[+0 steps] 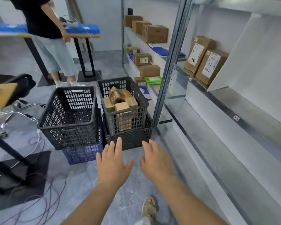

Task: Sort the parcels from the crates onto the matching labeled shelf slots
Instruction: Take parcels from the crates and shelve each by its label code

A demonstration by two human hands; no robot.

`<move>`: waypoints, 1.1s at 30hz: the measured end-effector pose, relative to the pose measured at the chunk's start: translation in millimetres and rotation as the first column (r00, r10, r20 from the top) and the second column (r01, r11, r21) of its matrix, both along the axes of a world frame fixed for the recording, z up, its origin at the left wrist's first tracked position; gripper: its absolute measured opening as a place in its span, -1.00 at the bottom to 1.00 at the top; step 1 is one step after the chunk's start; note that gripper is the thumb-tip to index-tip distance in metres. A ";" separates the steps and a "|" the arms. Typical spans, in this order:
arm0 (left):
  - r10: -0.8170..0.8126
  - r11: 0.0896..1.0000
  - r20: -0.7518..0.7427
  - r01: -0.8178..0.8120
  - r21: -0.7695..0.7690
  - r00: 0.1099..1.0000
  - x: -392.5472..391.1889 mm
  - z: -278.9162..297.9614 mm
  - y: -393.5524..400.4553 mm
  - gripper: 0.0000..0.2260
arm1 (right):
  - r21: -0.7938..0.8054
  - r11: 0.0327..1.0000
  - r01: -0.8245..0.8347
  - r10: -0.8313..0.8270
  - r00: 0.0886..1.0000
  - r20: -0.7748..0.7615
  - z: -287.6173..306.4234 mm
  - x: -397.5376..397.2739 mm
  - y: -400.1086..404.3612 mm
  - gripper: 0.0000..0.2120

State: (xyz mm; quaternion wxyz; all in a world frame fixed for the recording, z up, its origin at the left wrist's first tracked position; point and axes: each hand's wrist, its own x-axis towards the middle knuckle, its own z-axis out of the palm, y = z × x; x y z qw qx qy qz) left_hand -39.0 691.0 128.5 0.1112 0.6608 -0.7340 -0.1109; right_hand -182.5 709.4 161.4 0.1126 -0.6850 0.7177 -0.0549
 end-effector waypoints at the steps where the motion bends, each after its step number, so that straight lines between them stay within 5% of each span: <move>1: 0.008 1.000 0.006 -0.008 0.006 1.000 -4.1 1.2 -17.7 -0.28 | -0.003 1.000 -0.012 0.012 1.000 0.006 -1.3 -5.0 -18.7 -0.48; 11: 0.067 0.994 0.007 -0.067 0.089 0.998 -57.6 22.5 -185.2 -0.54 | -0.013 0.993 -0.119 0.120 0.992 0.039 2.0 -58.3 -206.9 -0.66; 21: 0.216 0.961 -0.086 -0.197 0.192 0.973 -45.4 -4.4 -305.0 -0.55 | 0.055 0.987 -0.151 0.148 0.987 0.062 -29.4 -56.9 -343.6 -0.68; 33: 0.204 0.918 -0.179 -0.124 0.376 0.963 1.5 -46.1 -519.6 -0.52 | 0.158 0.987 -0.016 0.012 1.000 0.023 -74.8 -30.9 -540.7 -0.69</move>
